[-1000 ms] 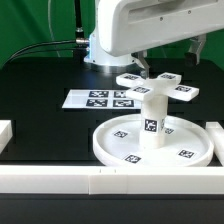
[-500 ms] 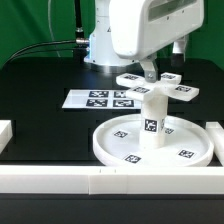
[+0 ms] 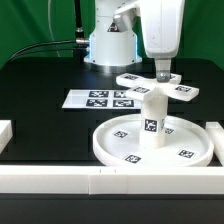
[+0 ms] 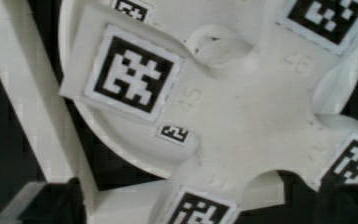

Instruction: Assemble round table

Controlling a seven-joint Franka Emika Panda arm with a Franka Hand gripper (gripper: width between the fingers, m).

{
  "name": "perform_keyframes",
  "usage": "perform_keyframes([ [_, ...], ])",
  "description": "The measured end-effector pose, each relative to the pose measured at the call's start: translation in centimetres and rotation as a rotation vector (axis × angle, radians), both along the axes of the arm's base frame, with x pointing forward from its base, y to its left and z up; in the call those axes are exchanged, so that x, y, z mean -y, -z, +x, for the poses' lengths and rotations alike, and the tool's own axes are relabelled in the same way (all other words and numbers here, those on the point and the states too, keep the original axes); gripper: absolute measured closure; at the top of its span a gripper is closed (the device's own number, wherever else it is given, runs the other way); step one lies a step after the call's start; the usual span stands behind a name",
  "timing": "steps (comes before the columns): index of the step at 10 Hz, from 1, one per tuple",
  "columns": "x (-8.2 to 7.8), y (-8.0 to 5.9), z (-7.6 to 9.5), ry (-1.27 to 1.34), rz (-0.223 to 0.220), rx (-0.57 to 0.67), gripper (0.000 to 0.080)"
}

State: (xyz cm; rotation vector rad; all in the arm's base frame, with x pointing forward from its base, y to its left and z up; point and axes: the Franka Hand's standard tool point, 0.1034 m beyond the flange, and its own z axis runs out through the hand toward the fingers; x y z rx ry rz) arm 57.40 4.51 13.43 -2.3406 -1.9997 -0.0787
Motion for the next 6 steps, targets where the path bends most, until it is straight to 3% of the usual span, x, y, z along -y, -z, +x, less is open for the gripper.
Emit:
perform_keyframes([
  [4, 0.8, 0.5, -0.3, -0.372, -0.017, 0.038, 0.0151],
  [6, 1.6, 1.2, -1.1, -0.424, -0.015, 0.024, 0.0151],
])
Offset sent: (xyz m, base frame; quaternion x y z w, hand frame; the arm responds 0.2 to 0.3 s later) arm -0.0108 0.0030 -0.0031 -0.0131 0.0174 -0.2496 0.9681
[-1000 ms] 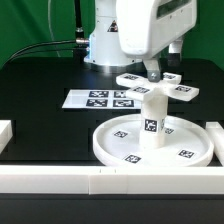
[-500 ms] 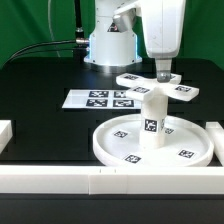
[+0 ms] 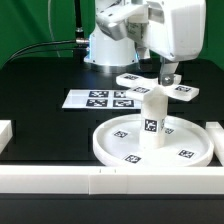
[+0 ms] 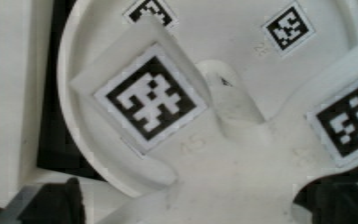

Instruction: Assemble round table

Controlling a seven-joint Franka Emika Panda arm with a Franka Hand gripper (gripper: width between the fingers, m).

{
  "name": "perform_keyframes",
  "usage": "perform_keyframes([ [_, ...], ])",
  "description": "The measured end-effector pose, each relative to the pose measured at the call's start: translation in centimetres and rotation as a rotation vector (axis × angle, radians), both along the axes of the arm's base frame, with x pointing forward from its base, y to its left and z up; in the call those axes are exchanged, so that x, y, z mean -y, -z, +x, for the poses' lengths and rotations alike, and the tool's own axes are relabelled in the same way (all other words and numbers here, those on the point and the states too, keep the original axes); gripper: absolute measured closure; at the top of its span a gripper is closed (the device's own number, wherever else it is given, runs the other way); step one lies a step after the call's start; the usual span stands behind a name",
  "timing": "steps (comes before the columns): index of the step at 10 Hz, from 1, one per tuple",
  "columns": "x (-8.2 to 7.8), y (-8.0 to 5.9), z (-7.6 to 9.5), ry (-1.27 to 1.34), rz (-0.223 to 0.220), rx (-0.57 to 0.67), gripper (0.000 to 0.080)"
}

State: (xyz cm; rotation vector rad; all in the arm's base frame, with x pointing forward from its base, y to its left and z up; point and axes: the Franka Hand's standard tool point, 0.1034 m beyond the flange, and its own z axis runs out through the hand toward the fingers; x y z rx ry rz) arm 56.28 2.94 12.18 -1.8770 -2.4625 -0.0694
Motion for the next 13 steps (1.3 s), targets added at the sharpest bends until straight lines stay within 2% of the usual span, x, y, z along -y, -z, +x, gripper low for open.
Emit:
perform_keyframes([
  [3, -0.4, 0.7, -1.0, 0.127, -0.004, -0.027, 0.0151],
  [13, -0.6, 2.0, -1.4, 0.143, -0.003, -0.046, 0.0151],
])
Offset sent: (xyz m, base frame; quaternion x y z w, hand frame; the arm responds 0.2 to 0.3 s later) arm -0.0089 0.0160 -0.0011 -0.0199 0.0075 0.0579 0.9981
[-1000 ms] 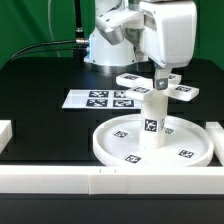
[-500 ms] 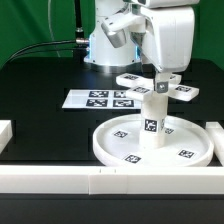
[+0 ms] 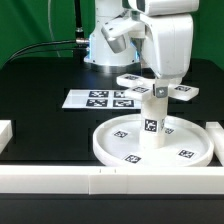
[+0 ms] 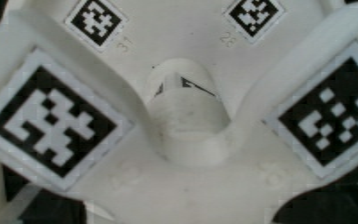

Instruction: Assemble round table

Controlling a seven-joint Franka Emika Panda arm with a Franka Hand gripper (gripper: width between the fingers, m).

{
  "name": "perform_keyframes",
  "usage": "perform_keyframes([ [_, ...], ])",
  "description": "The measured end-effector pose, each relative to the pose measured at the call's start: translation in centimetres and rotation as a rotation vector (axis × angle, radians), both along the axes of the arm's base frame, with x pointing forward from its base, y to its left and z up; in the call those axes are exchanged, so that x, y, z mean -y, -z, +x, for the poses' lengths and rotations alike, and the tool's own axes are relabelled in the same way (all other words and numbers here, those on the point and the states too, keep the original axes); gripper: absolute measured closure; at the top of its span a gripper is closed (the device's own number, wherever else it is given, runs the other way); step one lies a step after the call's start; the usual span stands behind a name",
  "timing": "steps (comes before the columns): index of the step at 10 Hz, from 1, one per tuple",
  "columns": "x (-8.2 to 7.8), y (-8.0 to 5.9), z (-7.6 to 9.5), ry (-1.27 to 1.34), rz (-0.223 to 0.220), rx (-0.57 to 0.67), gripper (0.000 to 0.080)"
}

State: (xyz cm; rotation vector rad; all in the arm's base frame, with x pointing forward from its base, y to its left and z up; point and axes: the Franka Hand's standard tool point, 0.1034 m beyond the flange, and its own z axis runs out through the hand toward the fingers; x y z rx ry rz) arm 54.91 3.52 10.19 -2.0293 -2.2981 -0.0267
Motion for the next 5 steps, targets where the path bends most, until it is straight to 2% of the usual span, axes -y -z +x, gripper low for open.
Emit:
perform_keyframes([
  [1, 0.1, 0.1, 0.0, 0.002, 0.0, -0.001, 0.0151],
  [2, 0.3, 0.1, 0.0, 0.005, 0.0, -0.001, 0.0273],
  [3, 0.8, 0.0, 0.1, -0.027, 0.0, 0.005, 0.0358],
  [5, 1.2, 0.0, 0.2, 0.027, -0.003, 0.003, 0.0358],
])
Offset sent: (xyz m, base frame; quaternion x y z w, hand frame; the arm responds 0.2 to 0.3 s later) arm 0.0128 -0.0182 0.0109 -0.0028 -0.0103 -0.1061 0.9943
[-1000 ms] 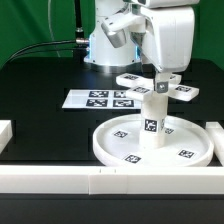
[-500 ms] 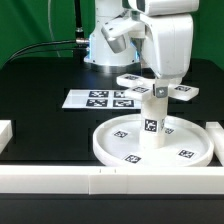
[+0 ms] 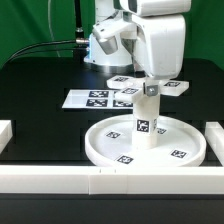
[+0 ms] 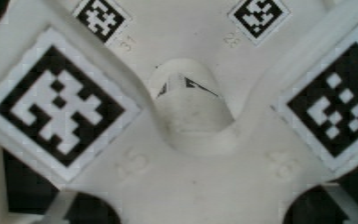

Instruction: Assemble round table

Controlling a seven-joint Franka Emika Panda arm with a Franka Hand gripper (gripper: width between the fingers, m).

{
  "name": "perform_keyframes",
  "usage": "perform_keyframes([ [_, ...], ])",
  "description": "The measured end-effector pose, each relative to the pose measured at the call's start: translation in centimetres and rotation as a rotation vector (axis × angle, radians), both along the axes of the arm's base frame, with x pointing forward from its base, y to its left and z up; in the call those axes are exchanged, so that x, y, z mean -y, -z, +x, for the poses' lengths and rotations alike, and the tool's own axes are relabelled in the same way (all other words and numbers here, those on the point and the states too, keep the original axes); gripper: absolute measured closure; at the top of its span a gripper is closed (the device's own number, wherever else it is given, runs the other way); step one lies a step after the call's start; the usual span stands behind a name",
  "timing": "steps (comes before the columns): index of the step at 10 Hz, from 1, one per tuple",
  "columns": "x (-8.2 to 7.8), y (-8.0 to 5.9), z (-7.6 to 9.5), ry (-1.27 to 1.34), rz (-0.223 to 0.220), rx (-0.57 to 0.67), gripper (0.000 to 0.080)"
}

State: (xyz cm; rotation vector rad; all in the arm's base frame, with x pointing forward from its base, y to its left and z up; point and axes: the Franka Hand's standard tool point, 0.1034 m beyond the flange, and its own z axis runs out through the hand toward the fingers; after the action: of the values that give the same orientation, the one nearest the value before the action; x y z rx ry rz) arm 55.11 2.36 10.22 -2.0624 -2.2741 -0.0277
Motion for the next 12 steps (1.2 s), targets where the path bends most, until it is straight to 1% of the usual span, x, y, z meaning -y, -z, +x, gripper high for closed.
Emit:
perform_keyframes([
  [2, 0.1, 0.0, 0.0, 0.026, 0.0, -0.002, 0.0358],
  [3, 0.1, 0.0, 0.0, 0.094, -0.003, -0.007, 0.0358],
  [6, 0.1, 0.2, -0.1, 0.459, -0.015, -0.025, 0.0357],
  [7, -0.1, 0.2, -0.2, 0.562, -0.019, -0.032, 0.0357],
  [8, -0.7, 0.2, -0.2, 0.748, -0.027, -0.046, 0.0357],
  [9, -0.9, 0.3, -0.4, 0.87, -0.03, -0.063, 0.0357],
  [10, -0.9, 0.2, -0.2, 0.922, -0.026, -0.062, 0.0357],
  [11, -0.9, 0.1, 0.4, 0.933, -0.001, -0.011, 0.0357],
  [12, -1.0, 0.1, 0.3, 1.013, -0.002, -0.019, 0.0357],
])
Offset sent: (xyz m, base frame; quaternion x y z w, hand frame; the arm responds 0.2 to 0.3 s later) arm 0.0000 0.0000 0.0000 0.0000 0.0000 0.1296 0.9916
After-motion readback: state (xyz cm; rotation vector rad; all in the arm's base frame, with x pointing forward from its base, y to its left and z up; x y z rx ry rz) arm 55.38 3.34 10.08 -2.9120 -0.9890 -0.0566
